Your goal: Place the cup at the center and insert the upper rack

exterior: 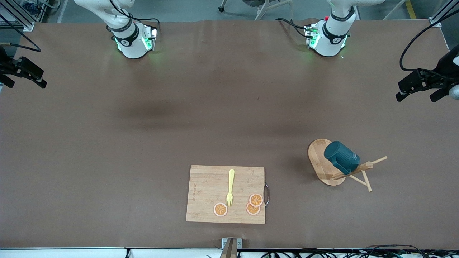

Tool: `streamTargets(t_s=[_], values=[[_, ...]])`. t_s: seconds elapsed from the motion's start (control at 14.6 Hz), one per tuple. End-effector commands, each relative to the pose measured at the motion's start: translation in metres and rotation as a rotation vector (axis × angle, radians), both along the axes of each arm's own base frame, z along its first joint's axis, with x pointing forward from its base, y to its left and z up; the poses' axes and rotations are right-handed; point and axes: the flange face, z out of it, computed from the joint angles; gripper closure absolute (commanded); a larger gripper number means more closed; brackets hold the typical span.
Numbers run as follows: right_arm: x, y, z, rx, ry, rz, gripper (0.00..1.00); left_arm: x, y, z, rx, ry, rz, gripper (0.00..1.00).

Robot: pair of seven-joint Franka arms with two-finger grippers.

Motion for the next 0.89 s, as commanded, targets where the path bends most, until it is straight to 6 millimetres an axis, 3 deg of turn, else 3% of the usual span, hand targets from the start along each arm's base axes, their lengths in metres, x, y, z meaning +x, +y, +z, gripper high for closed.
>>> streamTargets(t_s=[0.0,0.82], values=[[-0.0051,-0.0051,-0.0008,-0.006,0.004,-0.016,0.0,-0.004,0.0018,0.0069,0.006,0.002,0.01,0.0],[-0.0023,-0.0078,-0.0059,-0.007,0.012,-0.019,0.0,-0.0042,-0.0015,0.0069,0.007,0.002,0.009,0.0]])
